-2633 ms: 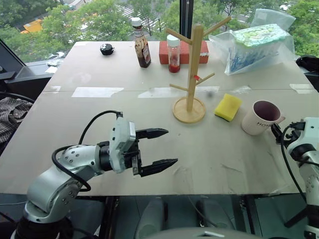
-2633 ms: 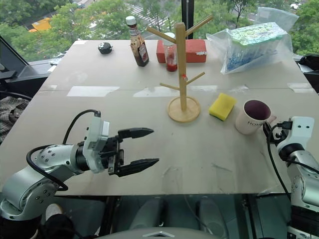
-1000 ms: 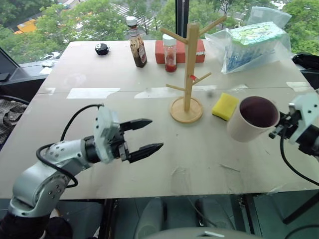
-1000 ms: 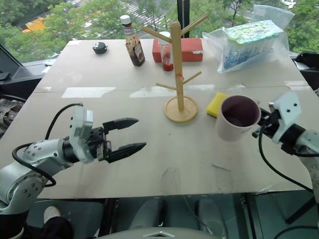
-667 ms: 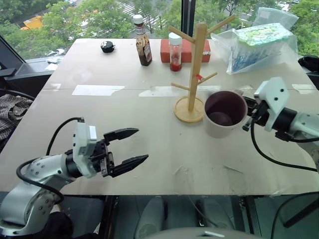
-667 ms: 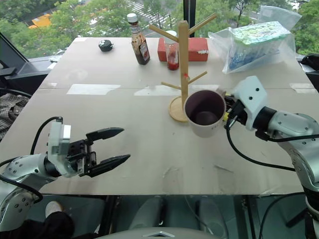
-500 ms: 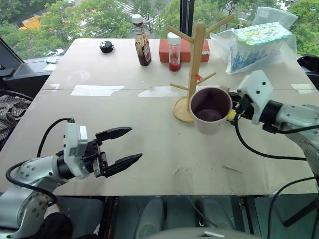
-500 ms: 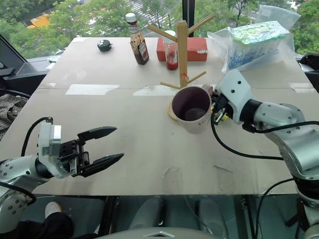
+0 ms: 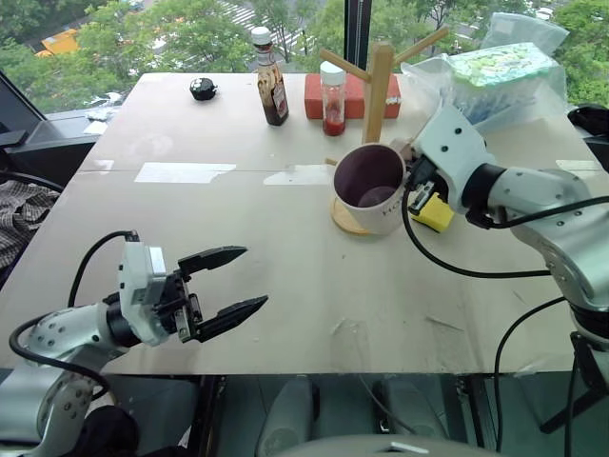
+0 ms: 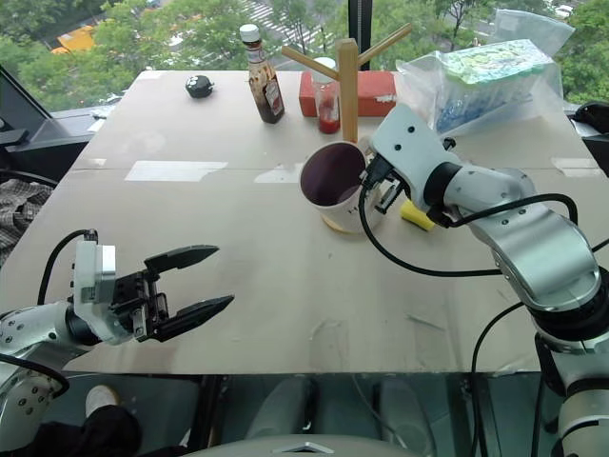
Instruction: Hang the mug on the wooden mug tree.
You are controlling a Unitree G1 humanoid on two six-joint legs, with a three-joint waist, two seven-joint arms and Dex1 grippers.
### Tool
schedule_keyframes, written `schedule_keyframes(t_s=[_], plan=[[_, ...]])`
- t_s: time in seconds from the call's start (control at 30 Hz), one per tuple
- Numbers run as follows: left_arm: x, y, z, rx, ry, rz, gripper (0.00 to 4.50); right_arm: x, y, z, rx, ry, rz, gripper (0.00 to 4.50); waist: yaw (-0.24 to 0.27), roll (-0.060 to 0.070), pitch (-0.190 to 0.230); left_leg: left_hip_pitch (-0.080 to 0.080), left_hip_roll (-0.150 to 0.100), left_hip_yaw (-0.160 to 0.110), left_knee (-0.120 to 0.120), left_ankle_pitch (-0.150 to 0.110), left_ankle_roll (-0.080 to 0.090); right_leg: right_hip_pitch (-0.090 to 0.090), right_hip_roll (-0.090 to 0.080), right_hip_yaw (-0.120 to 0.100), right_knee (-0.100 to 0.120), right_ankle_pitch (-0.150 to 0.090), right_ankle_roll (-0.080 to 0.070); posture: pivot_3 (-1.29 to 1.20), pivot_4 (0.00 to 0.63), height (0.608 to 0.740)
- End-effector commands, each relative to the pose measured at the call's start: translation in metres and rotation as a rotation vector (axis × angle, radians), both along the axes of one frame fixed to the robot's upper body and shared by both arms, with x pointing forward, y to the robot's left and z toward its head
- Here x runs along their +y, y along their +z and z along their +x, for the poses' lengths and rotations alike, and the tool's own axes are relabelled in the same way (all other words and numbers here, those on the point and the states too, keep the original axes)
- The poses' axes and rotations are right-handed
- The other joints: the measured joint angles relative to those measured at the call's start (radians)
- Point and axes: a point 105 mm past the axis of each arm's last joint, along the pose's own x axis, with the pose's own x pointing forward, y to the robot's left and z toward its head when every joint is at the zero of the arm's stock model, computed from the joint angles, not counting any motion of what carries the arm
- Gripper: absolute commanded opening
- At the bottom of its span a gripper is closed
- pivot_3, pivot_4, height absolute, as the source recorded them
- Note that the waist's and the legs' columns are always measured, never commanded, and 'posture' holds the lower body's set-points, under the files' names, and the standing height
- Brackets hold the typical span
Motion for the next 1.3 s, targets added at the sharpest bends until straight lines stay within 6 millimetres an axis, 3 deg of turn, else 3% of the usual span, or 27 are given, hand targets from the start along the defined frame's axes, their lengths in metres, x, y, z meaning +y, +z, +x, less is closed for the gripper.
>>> schedule_keyframes(t_s=[0.03, 0.3, 0.47, 0.5, 0.57, 0.73, 0.87, 1.07, 1.17, 1.3], plan=[[-0.006, 0.005, -0.002, -0.035, -0.017, 0.006, 4.50, 0.006, 0.017, 0.005, -0.077, -0.018, 0.004, 0.05, 0.000, 0.000, 0.000, 0.000, 0.000, 0.000, 0.000, 0.000, 0.000, 0.000, 0.000, 0.000, 0.000, 0.000, 0.000, 0.00, 0.150, 0.740], [-0.012, 0.004, -0.003, -0.042, -0.005, -0.005, 4.50, 0.025, 0.001, 0.020, -0.040, -0.024, -0.030, 0.05, -0.020, 0.000, 0.000, 0.000, 0.000, 0.000, 0.000, 0.000, 0.000, -0.001, 0.000, 0.000, 0.000, 0.000, 0.000, 0.00, 0.150, 0.740], [-0.019, 0.010, -0.005, -0.051, -0.004, -0.049, 4.50, 0.022, -0.006, 0.038, -0.025, -0.060, -0.024, 0.05, -0.021, 0.000, 0.000, 0.000, 0.000, 0.000, 0.000, 0.000, 0.000, -0.001, 0.000, 0.001, 0.001, 0.000, 0.000, 0.00, 0.150, 0.740], [-0.021, 0.013, -0.007, -0.050, -0.013, -0.066, 4.50, 0.021, -0.006, 0.040, -0.029, -0.060, -0.017, 0.47, -0.019, 0.000, 0.000, 0.000, 0.000, 0.000, 0.000, 0.000, 0.000, -0.002, 0.000, 0.000, 0.001, 0.000, 0.000, 0.00, 0.150, 0.740], [-0.024, 0.020, -0.009, -0.060, -0.022, -0.100, 4.50, 0.018, -0.007, 0.039, -0.006, -0.047, 0.023, 0.88, -0.019, 0.000, 0.000, -0.001, 0.000, 0.000, 0.000, 0.000, 0.000, -0.002, 0.000, 0.000, 0.001, 0.000, 0.000, 0.00, 0.150, 0.740], [-0.022, 0.033, -0.007, -0.082, 0.026, -0.156, 4.50, -0.003, 0.004, 0.015, 0.039, 0.026, 0.215, 3.00, -0.015, -0.001, 0.000, -0.001, 0.000, -0.001, 0.000, 0.000, 0.000, -0.001, -0.001, 0.000, 0.001, 0.000, 0.000, 0.00, 0.150, 0.740], [-0.019, 0.035, -0.007, -0.065, 0.033, -0.162, 4.50, -0.011, 0.013, -0.010, 0.057, 0.144, 0.272, 3.00, -0.021, 0.000, 0.000, -0.001, 0.000, 0.000, 0.000, 0.000, 0.000, -0.001, -0.001, 0.000, 0.001, 0.000, 0.000, 0.00, 0.150, 0.740], [-0.010, 0.035, -0.006, -0.035, 0.071, -0.178, 4.50, -0.048, 0.007, -0.035, 0.088, 0.196, 0.335, 3.00, -0.018, 0.000, 0.000, -0.001, 0.000, 0.000, 0.000, 0.000, 0.000, 0.000, 0.000, 0.000, 0.000, 0.000, 0.000, 0.00, 0.150, 0.740], [-0.001, 0.031, -0.005, -0.005, 0.130, -0.183, 4.50, -0.083, -0.017, -0.049, 0.131, 0.175, 0.345, 3.00, -0.013, -0.001, 0.000, 0.000, 0.000, 0.000, 0.000, 0.000, 0.000, 0.001, 0.000, -0.001, 0.000, 0.000, 0.000, 0.00, 0.150, 0.740], [0.015, 0.010, -0.003, 0.114, 0.222, -0.123, 4.50, -0.127, -0.067, -0.078, 0.265, 0.112, 0.326, 3.00, -0.006, 0.000, 0.000, 0.000, 0.000, 0.002, 0.000, 0.000, 0.000, 0.002, 0.000, -0.001, -0.001, 0.000, 0.000, 0.00, 0.150, 0.740]])
